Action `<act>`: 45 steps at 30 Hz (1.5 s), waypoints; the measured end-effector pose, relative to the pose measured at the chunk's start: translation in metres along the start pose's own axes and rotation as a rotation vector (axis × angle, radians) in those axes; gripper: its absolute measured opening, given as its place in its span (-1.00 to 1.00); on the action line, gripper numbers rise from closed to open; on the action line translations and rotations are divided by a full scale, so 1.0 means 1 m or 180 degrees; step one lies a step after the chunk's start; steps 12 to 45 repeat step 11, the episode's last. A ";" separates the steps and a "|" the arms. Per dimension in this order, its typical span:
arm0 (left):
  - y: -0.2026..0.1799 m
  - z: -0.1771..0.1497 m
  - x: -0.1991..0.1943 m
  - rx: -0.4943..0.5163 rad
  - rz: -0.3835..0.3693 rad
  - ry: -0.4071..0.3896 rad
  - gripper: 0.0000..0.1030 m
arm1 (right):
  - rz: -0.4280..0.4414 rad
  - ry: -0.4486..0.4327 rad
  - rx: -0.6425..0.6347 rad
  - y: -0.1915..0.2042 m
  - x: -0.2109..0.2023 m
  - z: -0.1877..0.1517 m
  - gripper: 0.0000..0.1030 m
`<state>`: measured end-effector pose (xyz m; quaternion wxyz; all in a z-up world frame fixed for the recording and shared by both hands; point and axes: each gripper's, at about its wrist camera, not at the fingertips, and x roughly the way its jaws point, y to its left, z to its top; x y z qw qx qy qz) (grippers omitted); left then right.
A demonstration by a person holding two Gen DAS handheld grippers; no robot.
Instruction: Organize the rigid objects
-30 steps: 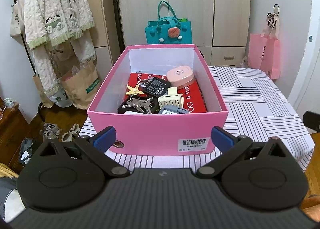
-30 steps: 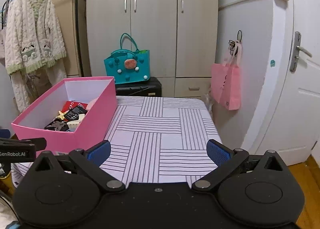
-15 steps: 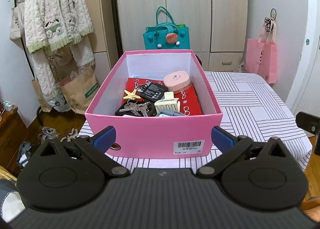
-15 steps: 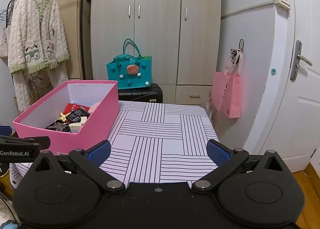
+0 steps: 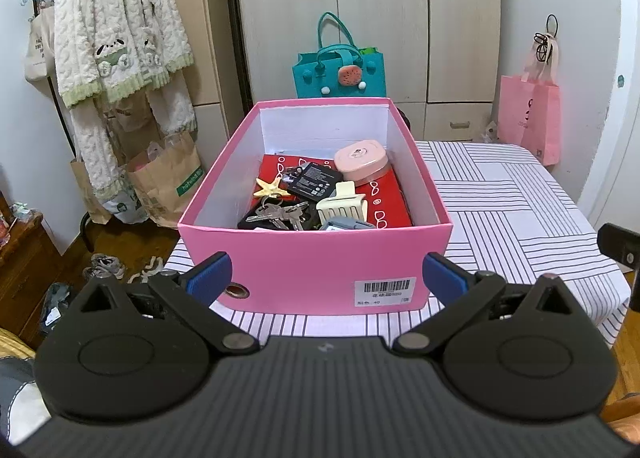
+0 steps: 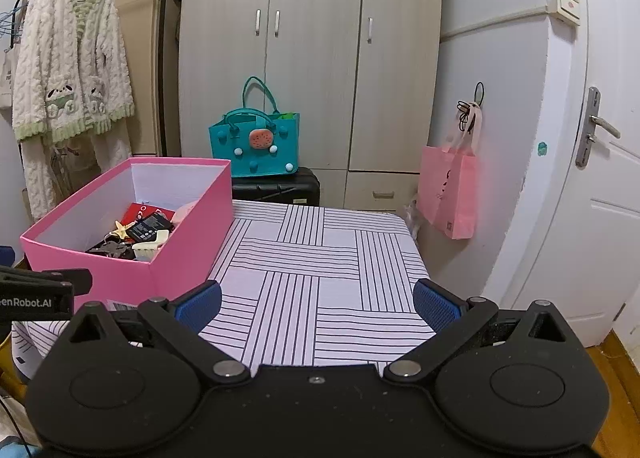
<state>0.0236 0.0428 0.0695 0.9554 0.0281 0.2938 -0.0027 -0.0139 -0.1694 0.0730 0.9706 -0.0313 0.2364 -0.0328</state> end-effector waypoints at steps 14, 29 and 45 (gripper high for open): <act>-0.001 0.000 -0.001 0.0005 0.0013 -0.0011 1.00 | -0.0015 0.0036 0.0040 -0.001 0.004 0.003 1.00; -0.001 0.000 -0.001 0.0005 0.0013 -0.0011 1.00 | -0.0015 0.0036 0.0040 -0.001 0.004 0.003 1.00; -0.001 0.000 -0.001 0.0005 0.0013 -0.0011 1.00 | -0.0015 0.0036 0.0040 -0.001 0.004 0.003 1.00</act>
